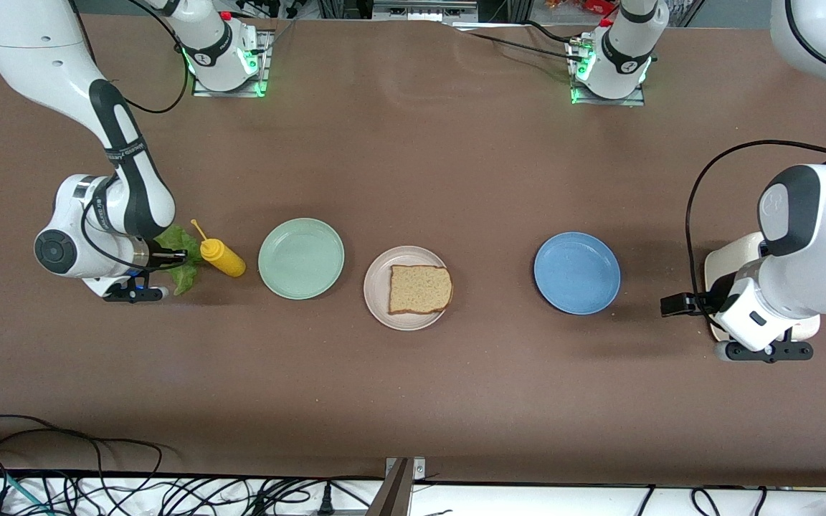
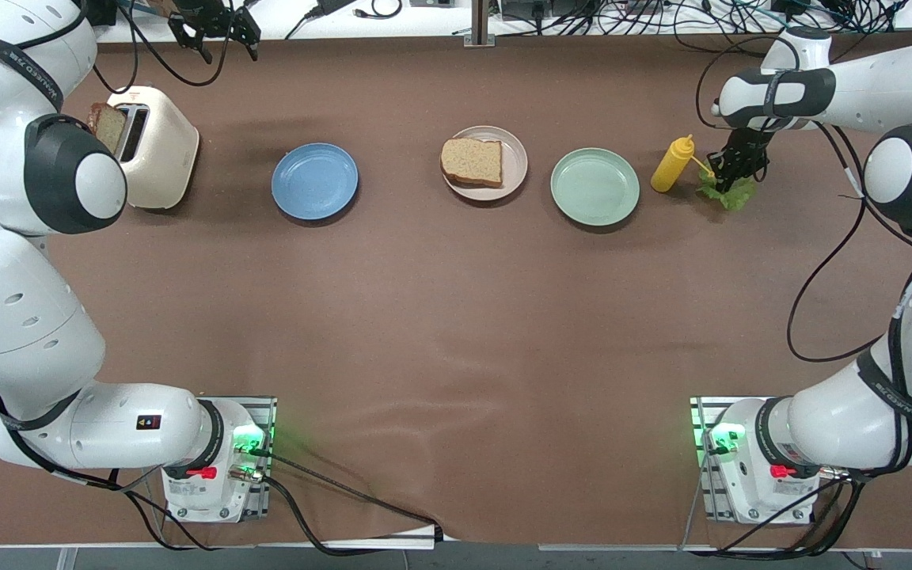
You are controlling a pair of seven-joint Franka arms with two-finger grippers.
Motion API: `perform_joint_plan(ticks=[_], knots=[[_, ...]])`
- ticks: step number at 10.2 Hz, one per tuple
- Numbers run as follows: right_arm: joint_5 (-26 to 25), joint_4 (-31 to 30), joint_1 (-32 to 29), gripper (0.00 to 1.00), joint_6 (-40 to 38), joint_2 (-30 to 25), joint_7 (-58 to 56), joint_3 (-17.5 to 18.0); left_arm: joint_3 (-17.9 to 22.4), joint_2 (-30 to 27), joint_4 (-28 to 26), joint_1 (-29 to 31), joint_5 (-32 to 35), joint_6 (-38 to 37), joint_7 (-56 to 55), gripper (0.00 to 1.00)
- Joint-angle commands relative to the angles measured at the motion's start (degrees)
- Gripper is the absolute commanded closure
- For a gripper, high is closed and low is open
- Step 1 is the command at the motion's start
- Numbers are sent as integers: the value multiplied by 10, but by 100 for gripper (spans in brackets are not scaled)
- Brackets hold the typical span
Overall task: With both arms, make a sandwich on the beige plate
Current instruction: 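Grasp the green lettuce leaf with the right gripper and lift it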
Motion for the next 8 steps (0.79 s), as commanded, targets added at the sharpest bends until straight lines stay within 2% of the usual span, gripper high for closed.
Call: perform_joint_plan(ticks=[1, 4, 8], knots=[[6, 13, -1, 100, -1, 13, 1, 1, -3, -7, -1, 5, 16, -10, 0, 0], [-2, 39, 0, 100, -27, -5, -7, 0, -5, -12, -1, 5, 17, -10, -3, 0], [-7, 190, -1, 100, -232, -21, -3, -5, -5, -12, 4, 8, 15, -10, -1, 0]])
